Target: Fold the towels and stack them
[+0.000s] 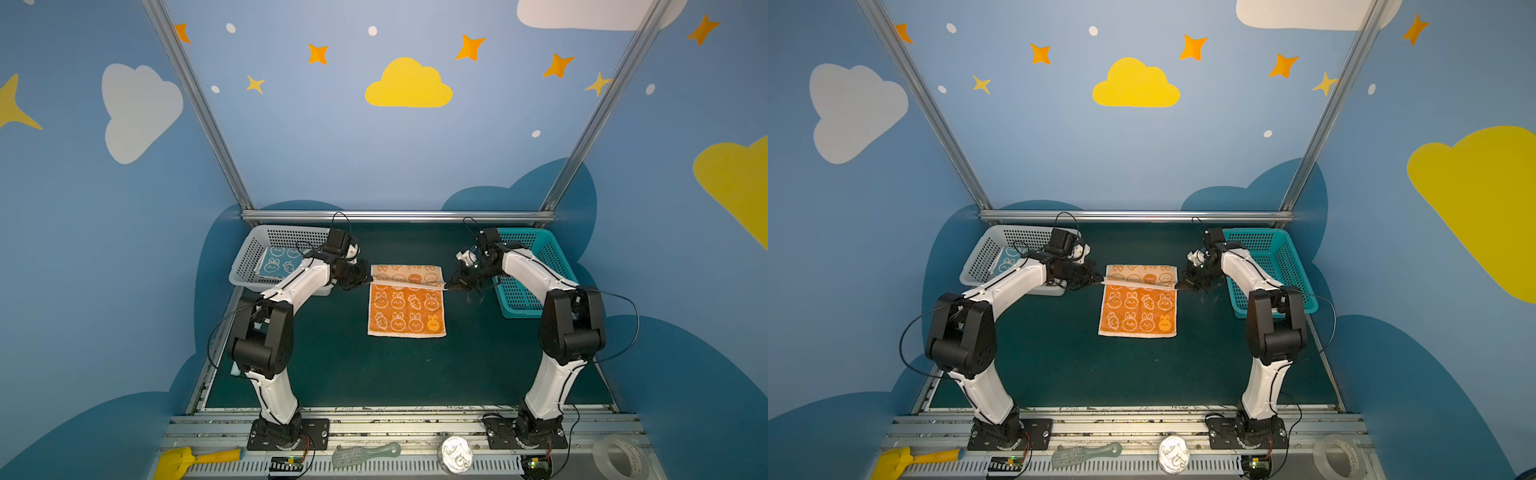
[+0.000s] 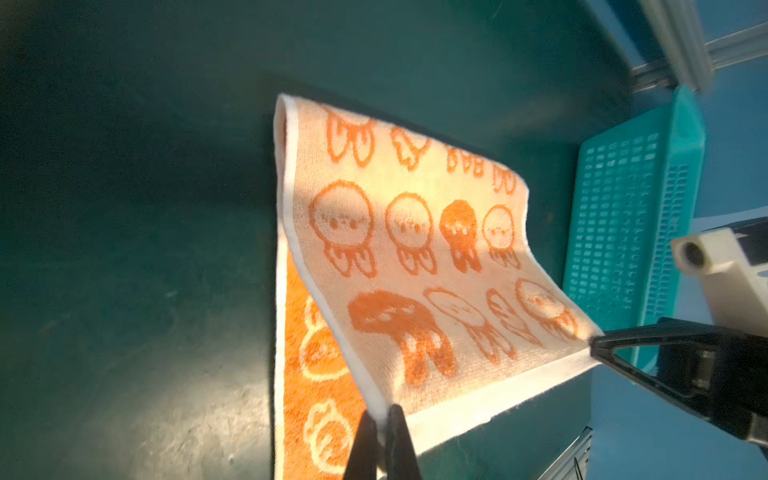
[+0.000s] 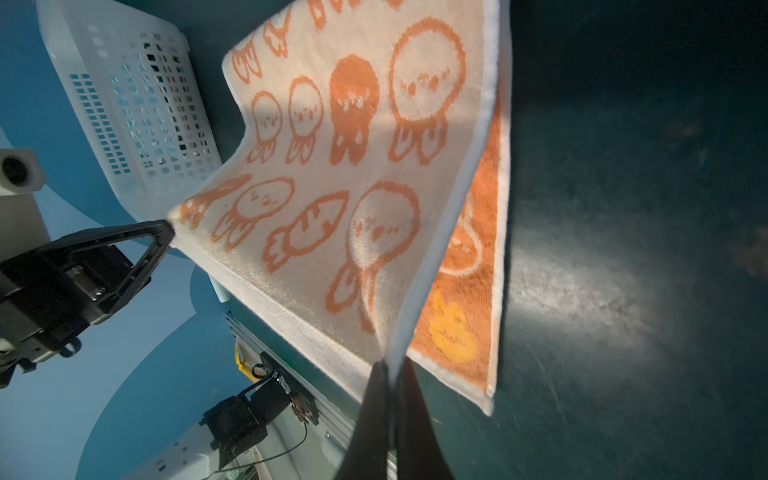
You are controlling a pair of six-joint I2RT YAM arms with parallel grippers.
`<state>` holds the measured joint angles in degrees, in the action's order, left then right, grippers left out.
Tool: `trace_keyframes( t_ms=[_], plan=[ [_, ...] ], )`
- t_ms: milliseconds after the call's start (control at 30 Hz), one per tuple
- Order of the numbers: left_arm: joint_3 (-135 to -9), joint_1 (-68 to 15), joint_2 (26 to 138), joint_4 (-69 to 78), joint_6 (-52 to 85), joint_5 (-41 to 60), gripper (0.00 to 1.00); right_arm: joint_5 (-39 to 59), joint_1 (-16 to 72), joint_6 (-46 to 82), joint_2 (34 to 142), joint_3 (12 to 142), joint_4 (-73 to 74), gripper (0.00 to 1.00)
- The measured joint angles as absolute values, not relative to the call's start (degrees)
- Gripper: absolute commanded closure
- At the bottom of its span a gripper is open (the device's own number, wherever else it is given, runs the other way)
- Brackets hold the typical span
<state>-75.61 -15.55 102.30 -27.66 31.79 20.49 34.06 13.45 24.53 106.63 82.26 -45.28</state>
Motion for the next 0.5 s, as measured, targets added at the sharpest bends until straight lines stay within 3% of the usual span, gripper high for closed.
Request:
trace_keyframes(
  t_ms=[267, 500],
  plan=[
    [-66.3, -17.6, 98.5, -25.6, 32.2, 18.1, 0.97, 34.1, 16.1, 26.1, 104.5, 71.6, -41.3, 1.0],
    [-63.5, -18.5, 100.4, -25.6, 32.2, 16.2, 0.97, 33.8, 18.6, 27.8, 109.6, 68.3, -37.8, 1.0]
  ],
)
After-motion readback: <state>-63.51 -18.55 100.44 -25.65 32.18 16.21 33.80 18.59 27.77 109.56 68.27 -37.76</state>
